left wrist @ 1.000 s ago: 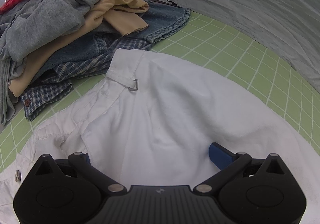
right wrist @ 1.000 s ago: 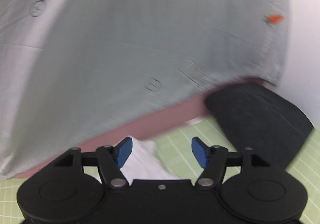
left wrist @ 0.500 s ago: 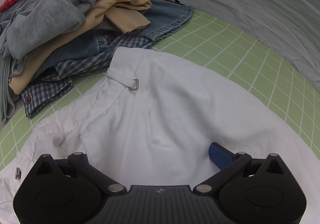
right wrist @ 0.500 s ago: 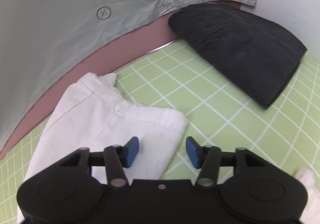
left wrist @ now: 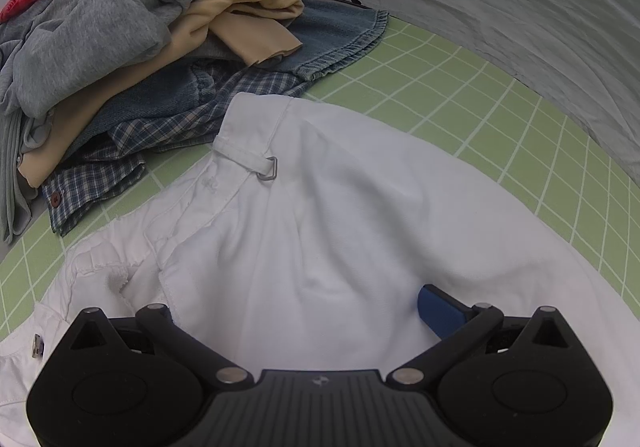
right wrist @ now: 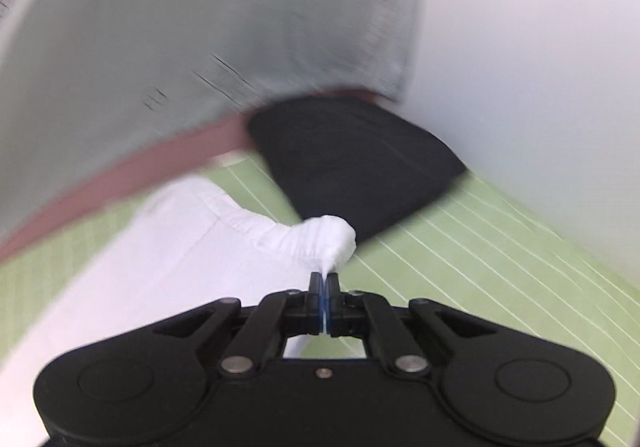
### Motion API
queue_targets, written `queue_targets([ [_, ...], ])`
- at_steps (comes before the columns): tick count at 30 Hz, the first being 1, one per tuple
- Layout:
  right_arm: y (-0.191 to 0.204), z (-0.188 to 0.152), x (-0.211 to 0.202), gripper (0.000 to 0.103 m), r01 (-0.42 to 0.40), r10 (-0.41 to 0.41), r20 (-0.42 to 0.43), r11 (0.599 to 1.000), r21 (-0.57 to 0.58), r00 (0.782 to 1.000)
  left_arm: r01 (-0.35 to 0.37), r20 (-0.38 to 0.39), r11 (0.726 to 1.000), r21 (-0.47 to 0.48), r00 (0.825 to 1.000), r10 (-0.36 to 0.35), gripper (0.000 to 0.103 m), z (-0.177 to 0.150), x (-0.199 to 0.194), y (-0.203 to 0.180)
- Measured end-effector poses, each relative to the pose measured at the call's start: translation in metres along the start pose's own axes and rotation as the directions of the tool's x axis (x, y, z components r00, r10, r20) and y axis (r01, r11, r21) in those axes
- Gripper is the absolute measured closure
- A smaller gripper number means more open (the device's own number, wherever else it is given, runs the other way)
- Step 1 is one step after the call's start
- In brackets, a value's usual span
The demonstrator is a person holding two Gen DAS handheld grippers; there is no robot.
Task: Fold clothes
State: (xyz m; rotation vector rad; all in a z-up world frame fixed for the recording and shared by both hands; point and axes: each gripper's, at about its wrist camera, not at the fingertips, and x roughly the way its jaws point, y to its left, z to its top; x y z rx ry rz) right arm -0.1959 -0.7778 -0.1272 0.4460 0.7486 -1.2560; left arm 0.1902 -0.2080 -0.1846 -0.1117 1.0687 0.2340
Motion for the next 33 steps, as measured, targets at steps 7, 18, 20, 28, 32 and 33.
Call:
queue_targets([
  [7,-0.009,-0.024,0.014,0.051,0.081,-0.081,-0.075,0.997,0.008,0.994,0.027,-0.057,0.999,-0.019,0.998,-0.028,0.0,0.015,0.0,0.004],
  [18,0.059,0.043,0.051,0.024,-0.082,0.083,0.021,0.996,-0.031,0.996,0.075,-0.041,0.977,-0.201,0.996,-0.085,0.001,0.046,-0.008,0.001],
  [20,0.07,0.049,0.062,0.024,-0.099,0.1,0.007,0.994,-0.038,0.995,0.071,-0.041,0.973,-0.218,0.996,-0.081,0.001,0.048,-0.014,-0.001],
  [28,0.117,0.071,0.106,0.021,-0.169,0.166,-0.05,0.984,-0.062,0.985,0.051,-0.019,0.969,-0.244,0.998,-0.057,0.001,0.056,-0.024,-0.012],
  [32,0.133,0.076,0.121,0.021,-0.178,0.171,-0.078,0.981,-0.082,0.982,0.031,-0.037,0.966,-0.257,0.998,-0.042,0.001,0.056,-0.013,-0.02],
  [33,0.133,0.075,0.122,0.021,-0.181,0.175,-0.079,0.98,-0.083,0.981,0.015,-0.051,0.968,-0.251,0.998,-0.028,0.001,0.055,-0.008,-0.022],
])
